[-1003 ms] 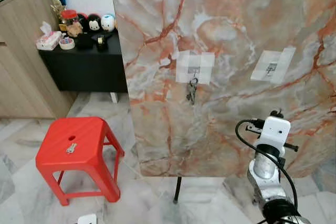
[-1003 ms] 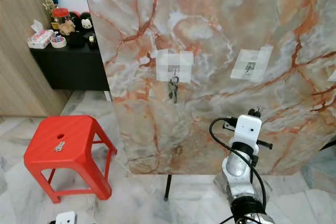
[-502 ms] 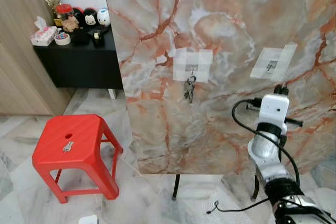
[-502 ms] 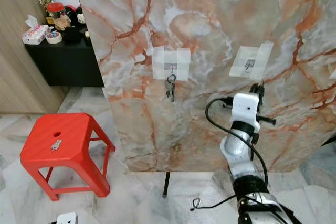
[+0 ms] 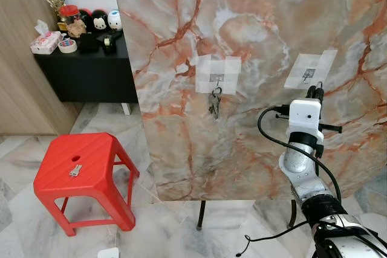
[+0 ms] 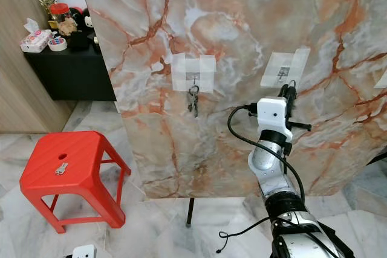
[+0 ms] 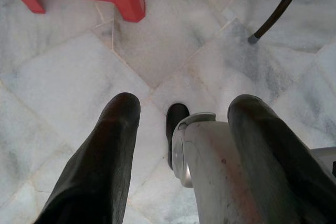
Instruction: Hang keys on a hook
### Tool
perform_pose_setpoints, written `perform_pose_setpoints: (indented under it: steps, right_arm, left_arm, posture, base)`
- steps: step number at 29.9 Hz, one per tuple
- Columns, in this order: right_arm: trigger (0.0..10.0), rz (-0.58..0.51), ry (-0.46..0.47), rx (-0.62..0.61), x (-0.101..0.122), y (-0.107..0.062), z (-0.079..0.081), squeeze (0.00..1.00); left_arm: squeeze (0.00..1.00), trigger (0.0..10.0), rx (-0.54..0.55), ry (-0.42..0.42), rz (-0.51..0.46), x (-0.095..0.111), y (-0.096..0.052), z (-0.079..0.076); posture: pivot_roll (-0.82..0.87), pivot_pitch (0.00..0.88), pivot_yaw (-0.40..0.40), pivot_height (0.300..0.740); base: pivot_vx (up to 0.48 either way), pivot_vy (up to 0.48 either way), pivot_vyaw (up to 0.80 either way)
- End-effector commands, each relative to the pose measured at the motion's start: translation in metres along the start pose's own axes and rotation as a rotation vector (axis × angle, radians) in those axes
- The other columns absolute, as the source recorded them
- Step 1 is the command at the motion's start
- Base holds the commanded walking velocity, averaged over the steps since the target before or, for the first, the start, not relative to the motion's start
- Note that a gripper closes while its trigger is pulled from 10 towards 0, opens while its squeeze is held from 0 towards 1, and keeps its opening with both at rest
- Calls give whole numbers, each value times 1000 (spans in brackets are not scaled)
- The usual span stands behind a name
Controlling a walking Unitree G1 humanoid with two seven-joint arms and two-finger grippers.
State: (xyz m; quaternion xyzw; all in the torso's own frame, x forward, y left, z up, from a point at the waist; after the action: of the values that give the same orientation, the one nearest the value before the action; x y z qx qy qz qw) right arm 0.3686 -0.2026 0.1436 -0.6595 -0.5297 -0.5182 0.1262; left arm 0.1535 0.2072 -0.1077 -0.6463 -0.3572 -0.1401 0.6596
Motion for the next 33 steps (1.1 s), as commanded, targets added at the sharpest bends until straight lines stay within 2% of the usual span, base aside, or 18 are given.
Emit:
perform_pose_setpoints:
  steps: [1, 5, 18, 24, 28, 33]
  right_arm:
    - [10000, -15, -34, 32, 5, 1, 7, 0]
    - [10000, 32, -48, 13, -1, 2, 5, 0]
    - [10000, 32, -59, 25, 4, 6, 9, 0]
    - [10000, 39, -74, 39, 5, 10, 11, 0]
    - [10000, 71, -86, 44, 2, 14, 10, 0]
    - [10000, 66, -82, 33, 4, 16, 8, 0]
  left_arm:
    - [0, 10000, 9, 4, 29, -4, -1, 2]
    - [0, 10000, 13, 2, 31, -3, 0, 4]
    - [0, 10000, 19, 0, 1, 3, -2, 20]
    - [0, 10000, 15, -1, -2, 4, -2, 20]
    - [0, 10000, 1, 12, 5, 5, 1, 9]
    - [0, 10000, -2, 12, 6, 6, 2, 4]
  posture:
    - [89, 45, -36, 740]
    - [89, 45, -36, 740]
    - [88, 46, -35, 740]
    - [89, 48, -37, 740]
    - [89, 47, -36, 740]
    - [89, 47, -36, 740]
  base:
    - [0, 0, 0]
    - [0, 0, 0]
    - [0, 0, 0]
    - [0, 0, 0]
    - [0, 0, 0]
    - [0, 0, 0]
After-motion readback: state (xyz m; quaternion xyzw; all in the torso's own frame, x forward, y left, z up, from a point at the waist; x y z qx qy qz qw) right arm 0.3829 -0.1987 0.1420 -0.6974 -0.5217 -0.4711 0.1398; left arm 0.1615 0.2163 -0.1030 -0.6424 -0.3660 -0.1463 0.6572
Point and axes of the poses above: a point about 5 cm out from each wrist's last joint towards the gripper, its own y axis pointing out of the wrist towards the gripper, its own x axis along the axis of the wrist's last joint, z = x × y, the point moved 2 cm from there along y, pointing out of the wrist towards the gripper, and after that the axes turned 7 degrees about -y, right-handed, at the moved point
